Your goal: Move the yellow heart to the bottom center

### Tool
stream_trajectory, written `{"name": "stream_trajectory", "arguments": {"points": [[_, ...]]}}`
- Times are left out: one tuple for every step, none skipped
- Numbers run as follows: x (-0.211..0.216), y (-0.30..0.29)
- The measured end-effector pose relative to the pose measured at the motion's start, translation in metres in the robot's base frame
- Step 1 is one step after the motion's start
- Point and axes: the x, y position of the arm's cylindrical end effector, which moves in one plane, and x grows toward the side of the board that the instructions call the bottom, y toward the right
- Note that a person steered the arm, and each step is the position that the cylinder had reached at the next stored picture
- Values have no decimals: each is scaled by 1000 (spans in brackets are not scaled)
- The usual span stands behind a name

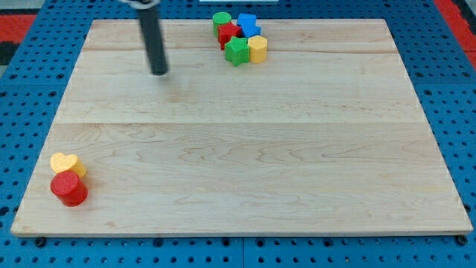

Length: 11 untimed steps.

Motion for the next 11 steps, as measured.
{"name": "stream_trajectory", "arguments": {"points": [[24, -72], [76, -118], [101, -137], [105, -136], [153, -136], [158, -136], [181, -136], [188, -136], [195, -129], [196, -128], [196, -114]]}}
